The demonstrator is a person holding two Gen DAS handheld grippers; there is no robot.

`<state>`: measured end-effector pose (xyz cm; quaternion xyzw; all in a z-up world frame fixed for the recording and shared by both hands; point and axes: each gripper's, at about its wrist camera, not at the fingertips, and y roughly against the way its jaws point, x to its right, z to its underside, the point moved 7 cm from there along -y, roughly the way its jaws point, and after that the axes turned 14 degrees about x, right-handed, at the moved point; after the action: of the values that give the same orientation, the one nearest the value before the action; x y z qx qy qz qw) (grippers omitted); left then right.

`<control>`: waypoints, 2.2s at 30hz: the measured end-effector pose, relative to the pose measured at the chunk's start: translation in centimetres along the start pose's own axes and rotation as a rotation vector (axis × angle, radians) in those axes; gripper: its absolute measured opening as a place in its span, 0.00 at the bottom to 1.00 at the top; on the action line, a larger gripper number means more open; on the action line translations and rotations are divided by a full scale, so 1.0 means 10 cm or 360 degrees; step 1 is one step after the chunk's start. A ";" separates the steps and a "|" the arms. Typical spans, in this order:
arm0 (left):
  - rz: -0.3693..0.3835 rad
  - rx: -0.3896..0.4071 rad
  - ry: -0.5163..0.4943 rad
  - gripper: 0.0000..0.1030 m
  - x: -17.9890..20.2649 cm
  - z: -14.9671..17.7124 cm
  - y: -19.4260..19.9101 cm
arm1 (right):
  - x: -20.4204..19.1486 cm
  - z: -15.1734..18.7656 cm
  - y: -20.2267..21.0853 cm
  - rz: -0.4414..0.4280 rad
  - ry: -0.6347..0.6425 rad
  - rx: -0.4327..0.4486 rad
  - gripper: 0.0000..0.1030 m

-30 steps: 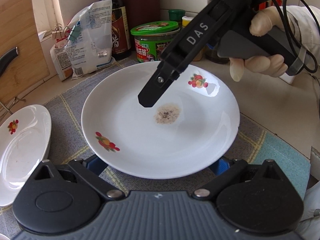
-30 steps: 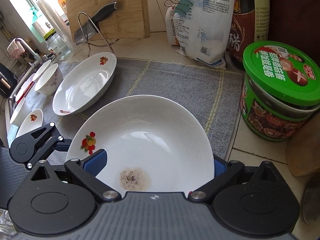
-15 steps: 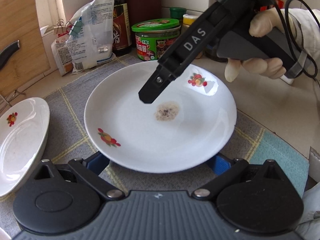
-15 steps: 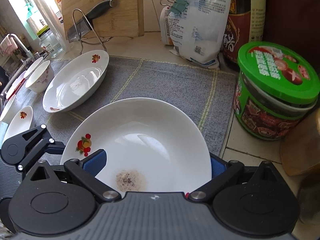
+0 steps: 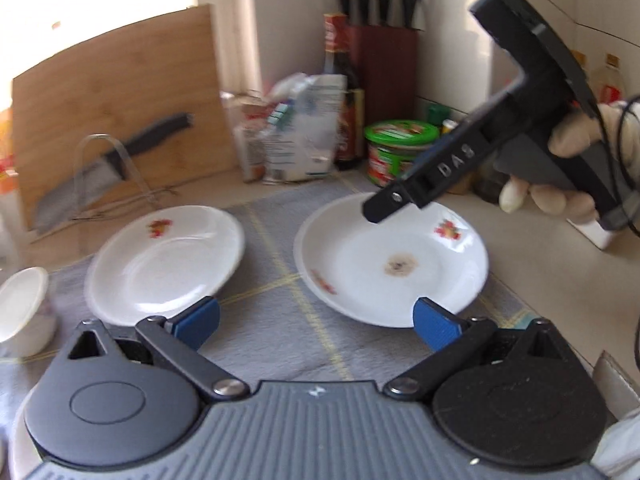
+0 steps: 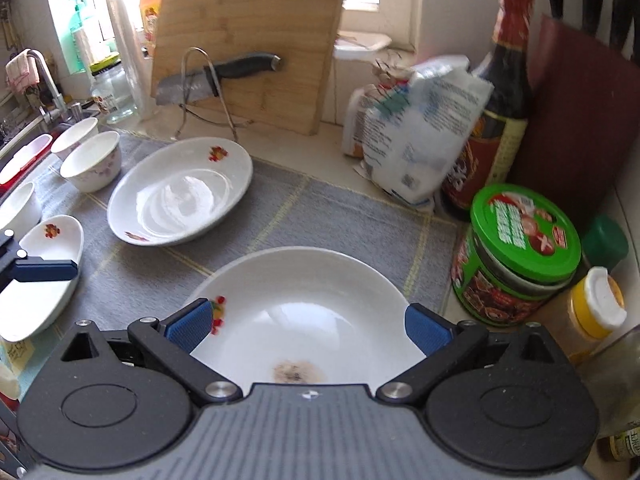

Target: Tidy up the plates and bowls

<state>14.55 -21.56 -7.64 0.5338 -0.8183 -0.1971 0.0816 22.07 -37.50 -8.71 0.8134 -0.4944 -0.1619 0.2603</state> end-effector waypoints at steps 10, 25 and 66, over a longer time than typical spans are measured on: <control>-0.0390 0.0001 0.0139 0.99 -0.53 0.26 0.92 | -1.16 -0.01 -0.10 -0.0288 0.0109 0.0022 1.00; -0.0736 -0.0078 0.0372 0.99 -1.07 1.10 2.00 | -2.32 0.14 -0.25 -0.0473 0.0203 -0.0086 1.00; -0.0203 -0.0371 0.0243 0.99 -1.34 1.42 1.08 | -2.33 0.43 -0.90 -0.0414 0.0169 -0.0341 1.00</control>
<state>6.16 -2.26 -15.14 0.5850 -0.7456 -0.2546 0.1922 15.61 -14.58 -17.30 0.8455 -0.3504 -0.2028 0.3482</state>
